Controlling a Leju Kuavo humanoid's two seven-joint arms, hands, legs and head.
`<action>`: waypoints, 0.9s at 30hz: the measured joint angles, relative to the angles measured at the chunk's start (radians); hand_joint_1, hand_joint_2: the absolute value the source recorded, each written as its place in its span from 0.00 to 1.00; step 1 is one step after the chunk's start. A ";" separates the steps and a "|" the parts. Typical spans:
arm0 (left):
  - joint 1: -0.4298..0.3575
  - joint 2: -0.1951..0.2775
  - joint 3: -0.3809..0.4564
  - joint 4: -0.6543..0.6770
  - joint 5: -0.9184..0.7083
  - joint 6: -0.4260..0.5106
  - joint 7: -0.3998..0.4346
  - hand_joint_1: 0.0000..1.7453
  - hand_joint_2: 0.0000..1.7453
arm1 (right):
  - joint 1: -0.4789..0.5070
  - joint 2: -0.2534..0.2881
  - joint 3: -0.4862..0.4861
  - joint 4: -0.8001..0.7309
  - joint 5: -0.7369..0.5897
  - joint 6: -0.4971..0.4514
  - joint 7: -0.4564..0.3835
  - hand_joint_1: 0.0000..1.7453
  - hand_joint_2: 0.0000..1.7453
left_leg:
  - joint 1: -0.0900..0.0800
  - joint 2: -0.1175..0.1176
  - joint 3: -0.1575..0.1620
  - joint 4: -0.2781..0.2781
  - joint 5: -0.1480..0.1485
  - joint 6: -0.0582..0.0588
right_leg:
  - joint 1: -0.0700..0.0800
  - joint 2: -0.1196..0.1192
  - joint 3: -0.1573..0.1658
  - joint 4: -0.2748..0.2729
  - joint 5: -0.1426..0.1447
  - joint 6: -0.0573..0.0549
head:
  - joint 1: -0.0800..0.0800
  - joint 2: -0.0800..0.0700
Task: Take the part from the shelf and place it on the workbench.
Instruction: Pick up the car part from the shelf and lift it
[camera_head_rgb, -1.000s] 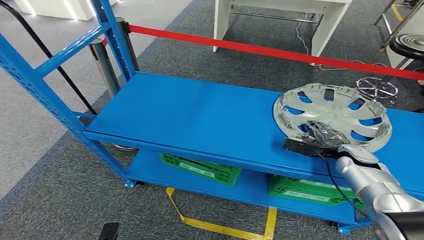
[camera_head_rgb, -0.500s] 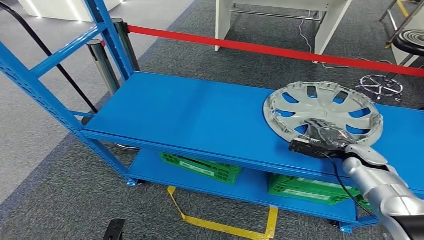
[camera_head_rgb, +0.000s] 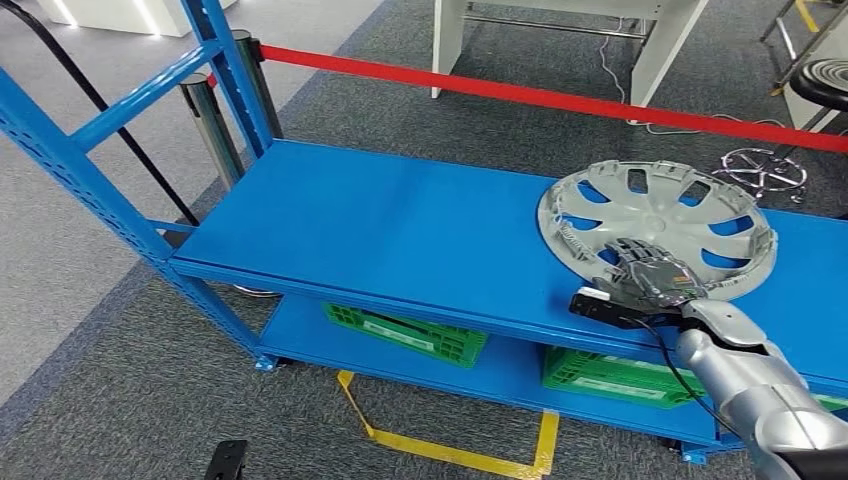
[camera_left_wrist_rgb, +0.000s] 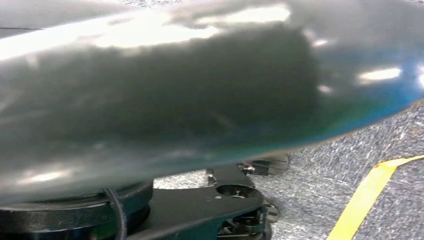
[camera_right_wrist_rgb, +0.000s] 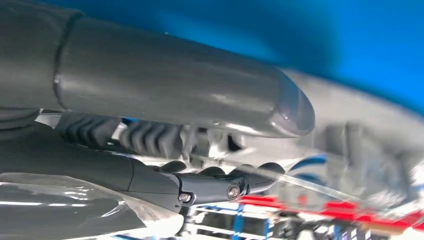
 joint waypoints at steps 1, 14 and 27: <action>-0.001 0.000 0.000 0.000 0.000 0.000 0.000 0.00 0.00 | -0.001 0.000 0.002 0.000 0.002 0.002 0.001 0.00 0.00 | 0.002 0.001 0.001 -0.003 0.002 0.003 | -0.001 0.000 -0.003 0.001 -0.002 0.002 | 0.000 0.000; -0.011 -0.004 -0.006 0.000 0.006 -0.001 0.000 0.00 0.00 | -0.041 0.005 0.074 0.033 0.037 0.025 0.018 0.00 0.00 | -0.007 -0.001 -0.001 0.003 0.000 -0.012 | 0.004 0.001 -0.004 0.009 0.006 -0.013 | 0.004 0.000; -0.009 -0.005 -0.011 0.000 0.010 -0.004 0.000 0.00 0.00 | -0.083 0.013 0.098 0.078 0.042 0.102 0.041 0.00 1.00 | -0.002 -0.002 0.013 0.023 -0.019 -0.026 | 0.007 0.000 0.001 0.009 0.009 -0.027 | 0.001 0.000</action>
